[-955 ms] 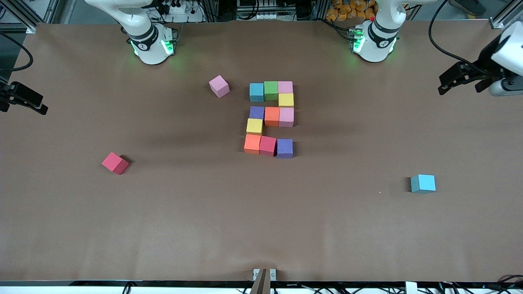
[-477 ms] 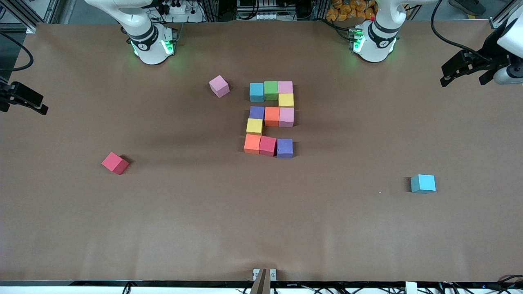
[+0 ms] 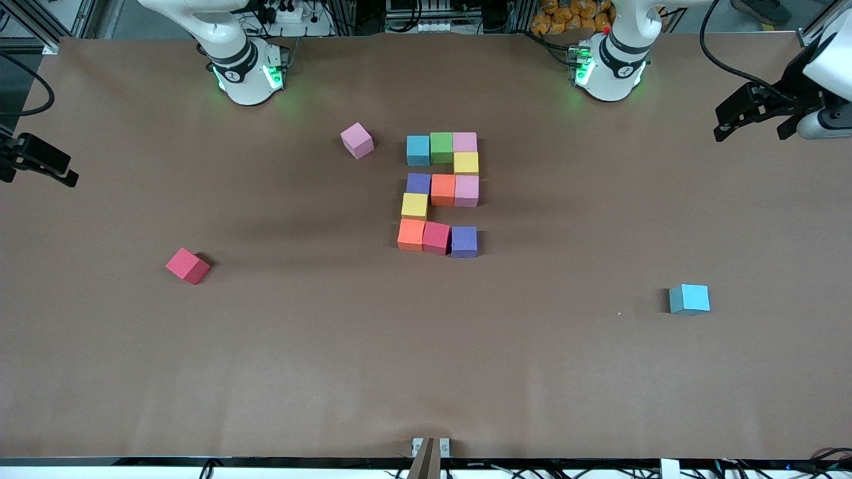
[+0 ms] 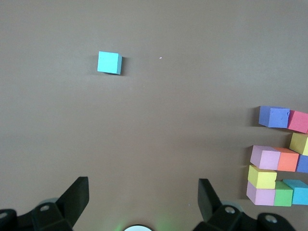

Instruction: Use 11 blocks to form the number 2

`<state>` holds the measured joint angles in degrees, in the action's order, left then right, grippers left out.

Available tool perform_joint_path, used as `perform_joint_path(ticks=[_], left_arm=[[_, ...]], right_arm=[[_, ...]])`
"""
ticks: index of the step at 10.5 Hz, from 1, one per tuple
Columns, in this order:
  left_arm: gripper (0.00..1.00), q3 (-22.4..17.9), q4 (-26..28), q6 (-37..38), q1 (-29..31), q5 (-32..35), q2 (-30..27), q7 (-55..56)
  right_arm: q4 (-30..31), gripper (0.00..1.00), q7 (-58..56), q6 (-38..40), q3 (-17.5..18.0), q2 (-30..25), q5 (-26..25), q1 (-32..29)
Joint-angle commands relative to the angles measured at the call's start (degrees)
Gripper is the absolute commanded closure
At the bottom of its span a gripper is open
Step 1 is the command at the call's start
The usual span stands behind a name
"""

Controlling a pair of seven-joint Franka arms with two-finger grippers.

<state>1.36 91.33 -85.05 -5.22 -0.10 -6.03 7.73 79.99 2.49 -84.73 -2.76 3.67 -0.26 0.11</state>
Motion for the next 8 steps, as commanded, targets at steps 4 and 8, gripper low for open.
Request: perform_joint_path(ticks=[4, 8], left_arm=[[0.00, 0.31, -1.41, 1.29, 0.39, -0.42, 1.02, -2.02], [0.00, -0.22, -1.41, 1.29, 0.04, -0.95, 1.11, 0.70]], right_arm=[[-0.54, 0.00, 0.85, 0.44, 0.38, 0.02, -0.09, -0.46], [-0.54, 0.00, 0.85, 0.44, 0.38, 0.02, -0.09, -0.46]])
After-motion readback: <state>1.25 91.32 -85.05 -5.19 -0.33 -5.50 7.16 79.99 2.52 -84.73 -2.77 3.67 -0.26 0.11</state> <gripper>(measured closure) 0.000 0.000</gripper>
